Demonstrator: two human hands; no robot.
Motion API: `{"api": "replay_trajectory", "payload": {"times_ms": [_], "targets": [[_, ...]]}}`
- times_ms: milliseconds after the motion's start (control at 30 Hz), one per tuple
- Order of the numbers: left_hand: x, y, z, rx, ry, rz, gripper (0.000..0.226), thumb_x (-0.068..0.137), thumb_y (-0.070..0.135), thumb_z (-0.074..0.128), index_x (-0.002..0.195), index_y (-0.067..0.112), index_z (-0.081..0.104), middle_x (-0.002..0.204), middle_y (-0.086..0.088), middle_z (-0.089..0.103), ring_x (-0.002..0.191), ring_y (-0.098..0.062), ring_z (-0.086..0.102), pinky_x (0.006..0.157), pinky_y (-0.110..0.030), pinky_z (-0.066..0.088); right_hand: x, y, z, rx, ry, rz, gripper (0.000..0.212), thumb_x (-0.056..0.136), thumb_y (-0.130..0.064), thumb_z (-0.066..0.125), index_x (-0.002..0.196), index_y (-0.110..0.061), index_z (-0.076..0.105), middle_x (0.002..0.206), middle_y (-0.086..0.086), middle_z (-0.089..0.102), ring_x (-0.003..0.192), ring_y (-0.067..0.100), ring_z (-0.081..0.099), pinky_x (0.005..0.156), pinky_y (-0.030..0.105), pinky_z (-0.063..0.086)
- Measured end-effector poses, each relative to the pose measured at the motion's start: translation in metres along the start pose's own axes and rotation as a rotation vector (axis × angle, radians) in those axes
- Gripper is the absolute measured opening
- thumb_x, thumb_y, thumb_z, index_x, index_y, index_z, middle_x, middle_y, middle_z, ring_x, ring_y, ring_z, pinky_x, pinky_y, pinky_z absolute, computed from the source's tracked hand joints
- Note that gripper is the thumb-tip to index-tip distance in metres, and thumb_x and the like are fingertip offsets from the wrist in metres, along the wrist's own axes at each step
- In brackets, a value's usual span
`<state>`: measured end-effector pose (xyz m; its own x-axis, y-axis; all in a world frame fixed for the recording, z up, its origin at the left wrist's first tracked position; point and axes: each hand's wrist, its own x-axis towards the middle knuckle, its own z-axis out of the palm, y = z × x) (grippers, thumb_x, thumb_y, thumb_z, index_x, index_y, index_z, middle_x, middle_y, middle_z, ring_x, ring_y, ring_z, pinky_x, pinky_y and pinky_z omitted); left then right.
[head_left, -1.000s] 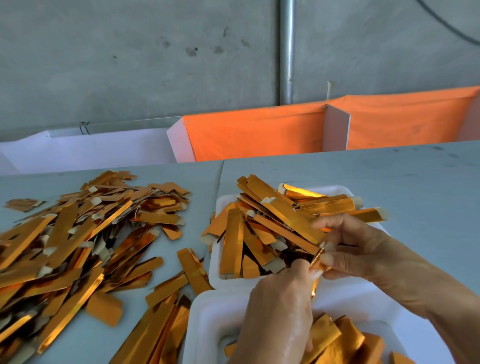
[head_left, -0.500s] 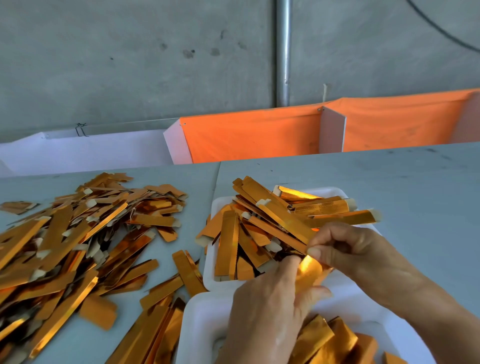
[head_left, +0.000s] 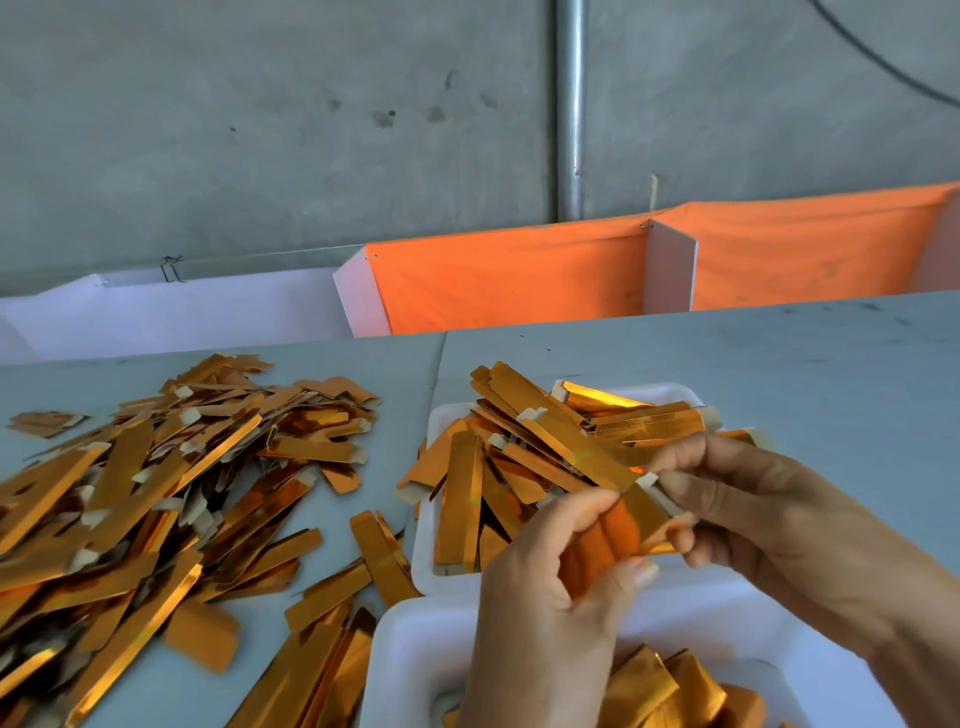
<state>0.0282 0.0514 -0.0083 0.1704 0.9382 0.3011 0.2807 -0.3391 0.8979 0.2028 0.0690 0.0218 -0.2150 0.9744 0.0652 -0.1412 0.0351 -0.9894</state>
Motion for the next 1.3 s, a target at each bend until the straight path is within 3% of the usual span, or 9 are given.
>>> {"api": "replay_trajectory", "payload": {"times_ms": [100,233,467,700,900,1033,1100,1167,1300], "targets": [[0.000,-0.001,-0.003,-0.060,-0.041,-0.018,0.041,0.066,0.042,0.068,0.103,0.057,0.056,0.099,0.026,0.066,0.098,0.004,0.061,0.079,-0.011,0.048,-0.001,-0.001,-0.002,-0.013,-0.068,-0.022,0.033,0.064,-0.034,0.085,0.083,-0.012,0.071,0.069,0.010,0.060,0.058,0.017,0.059,0.052,0.021,0.050],[0.001,0.000,-0.007,-0.131,-0.092,-0.024,0.039,0.069,0.035,0.067,0.104,0.052,0.059,0.101,0.022,0.068,0.102,0.001,0.061,0.081,-0.013,0.047,-0.003,-0.004,-0.004,-0.101,-0.122,-0.078,0.057,0.052,-0.051,0.088,0.089,-0.013,0.067,0.080,0.010,0.064,0.066,0.023,0.064,0.060,0.025,0.053],[0.000,0.003,-0.010,-0.153,-0.129,-0.015,0.038,0.069,0.028,0.066,0.101,0.048,0.062,0.095,0.020,0.070,0.097,-0.002,0.064,0.079,-0.011,0.047,-0.006,-0.009,-0.008,-0.236,-0.195,-0.131,0.044,0.064,-0.043,0.082,0.094,-0.016,0.066,0.088,0.009,0.066,0.081,0.025,0.065,0.067,0.028,0.054],[0.000,0.008,-0.011,-0.109,-0.123,-0.020,0.041,0.066,0.032,0.066,0.099,0.055,0.058,0.091,0.025,0.068,0.091,0.004,0.063,0.073,-0.006,0.045,-0.010,-0.013,-0.008,-0.279,-0.205,-0.122,0.016,0.075,-0.015,0.068,0.091,-0.016,0.065,0.082,-0.003,0.066,0.077,0.015,0.066,0.068,0.029,0.055],[-0.002,0.004,-0.010,0.036,-0.095,-0.040,0.039,0.066,0.041,0.066,0.099,0.060,0.056,0.099,0.028,0.065,0.098,0.006,0.059,0.076,-0.005,0.045,-0.009,-0.015,-0.001,-0.314,-0.163,-0.109,0.006,0.078,-0.013,0.069,0.078,-0.018,0.065,0.070,0.005,0.065,0.066,0.021,0.065,0.063,0.025,0.053],[-0.002,0.001,-0.011,0.198,-0.076,-0.036,0.034,0.078,0.035,0.071,0.096,0.059,0.055,0.101,0.036,0.055,0.100,0.009,0.052,0.076,-0.006,0.047,-0.005,-0.007,0.002,-0.468,-0.119,-0.110,0.026,0.085,-0.003,0.066,0.070,-0.024,0.064,0.057,-0.003,0.057,0.054,0.013,0.055,0.055,0.019,0.046],[-0.002,0.000,-0.011,0.248,-0.080,-0.024,0.034,0.080,0.033,0.069,0.105,0.053,0.055,0.103,0.034,0.055,0.101,0.006,0.053,0.081,-0.011,0.049,-0.004,-0.005,0.003,-0.507,-0.127,-0.096,0.022,0.085,-0.010,0.068,0.070,-0.025,0.064,0.057,-0.006,0.055,0.052,0.012,0.053,0.054,0.016,0.044],[-0.002,0.000,-0.011,0.257,-0.081,-0.019,0.035,0.081,0.034,0.069,0.111,0.049,0.055,0.104,0.032,0.055,0.101,0.005,0.053,0.079,-0.008,0.048,-0.004,-0.007,0.002,-0.448,-0.142,-0.059,0.009,0.080,-0.024,0.064,0.071,-0.023,0.065,0.060,-0.003,0.057,0.054,0.014,0.053,0.056,0.016,0.044],[-0.002,0.001,-0.013,0.220,-0.098,-0.003,0.032,0.082,0.032,0.069,0.107,0.048,0.057,0.096,0.031,0.057,0.098,0.008,0.051,0.070,-0.003,0.042,-0.003,-0.003,-0.006,-0.102,-0.188,0.035,0.021,0.083,-0.024,0.054,0.088,-0.009,0.068,0.069,0.007,0.058,0.055,0.020,0.053,0.054,0.023,0.046]]}}
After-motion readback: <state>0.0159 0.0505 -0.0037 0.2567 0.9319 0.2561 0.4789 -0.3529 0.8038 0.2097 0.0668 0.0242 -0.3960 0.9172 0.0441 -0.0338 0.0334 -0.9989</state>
